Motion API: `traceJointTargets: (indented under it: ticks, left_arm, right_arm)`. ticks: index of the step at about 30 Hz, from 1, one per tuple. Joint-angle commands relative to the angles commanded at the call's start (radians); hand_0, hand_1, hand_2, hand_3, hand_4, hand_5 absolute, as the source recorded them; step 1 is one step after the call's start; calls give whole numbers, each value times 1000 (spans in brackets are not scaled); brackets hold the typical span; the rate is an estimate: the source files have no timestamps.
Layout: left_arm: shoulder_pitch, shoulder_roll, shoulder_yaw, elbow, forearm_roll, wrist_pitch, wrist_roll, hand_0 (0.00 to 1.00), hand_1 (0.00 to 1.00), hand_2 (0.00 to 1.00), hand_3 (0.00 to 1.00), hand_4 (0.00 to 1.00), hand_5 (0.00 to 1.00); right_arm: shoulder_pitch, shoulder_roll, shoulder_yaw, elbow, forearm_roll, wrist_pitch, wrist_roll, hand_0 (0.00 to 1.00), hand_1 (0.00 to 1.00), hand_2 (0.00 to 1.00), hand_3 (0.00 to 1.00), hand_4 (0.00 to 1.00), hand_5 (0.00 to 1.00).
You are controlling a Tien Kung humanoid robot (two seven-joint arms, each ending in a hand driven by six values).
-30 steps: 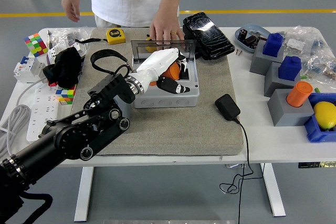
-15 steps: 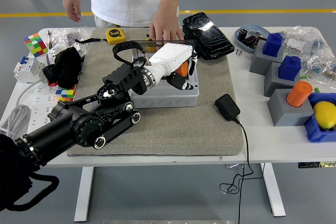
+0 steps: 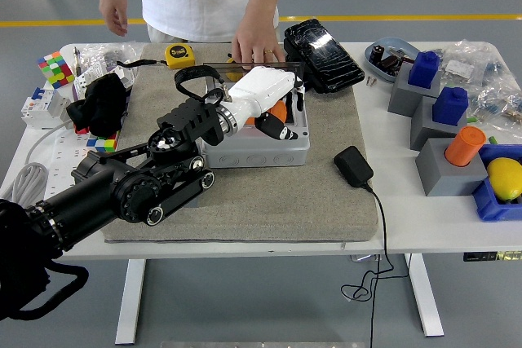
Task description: Fetch the battery,place it into the box,close the lid of the box
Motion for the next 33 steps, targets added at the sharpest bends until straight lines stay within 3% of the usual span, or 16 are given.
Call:
traceJointTargets:
  ticks: [3, 4, 17, 26, 28, 33]
  left_arm:
    - [1, 0, -4, -2, 13, 3, -7, 516, 692, 745, 756, 998, 204]
    - [2, 0, -5, -4, 14, 5, -9, 802, 869, 944, 869, 998, 252]
    - [34, 0, -44, -57, -5, 10, -16, 781, 859, 939, 872, 998, 258]
    - [68, 0, -161, -106, 1, 32, -46, 782, 853, 930, 862, 998, 259]
    - [70, 0, -187, -107, 5, 34, -49, 838, 857, 926, 856, 998, 278]
    - [63, 0, -241, -89, 23, 18, -24, 838, 857, 926, 856, 998, 278]
  right_arm:
    - [-1, 0, -1, -1, 2, 0, -1, 546, 601, 591, 545, 925, 475]
    - [-1, 0, -1, -1, 2, 0, -1, 546, 602, 591, 545, 925, 475]
    - [-2, 2, 3, 0, 0, 0, 0, 546, 602, 591, 545, 926, 477]
    - [-2, 3, 4, -1, 1, -1, -1, 546, 602, 592, 546, 927, 475]
    - [-2, 3, 5, -1, 0, -1, 0, 546, 601, 591, 546, 926, 476]
    - [-1, 4, 5, 0, 0, -1, -1, 546, 601, 591, 546, 926, 476]
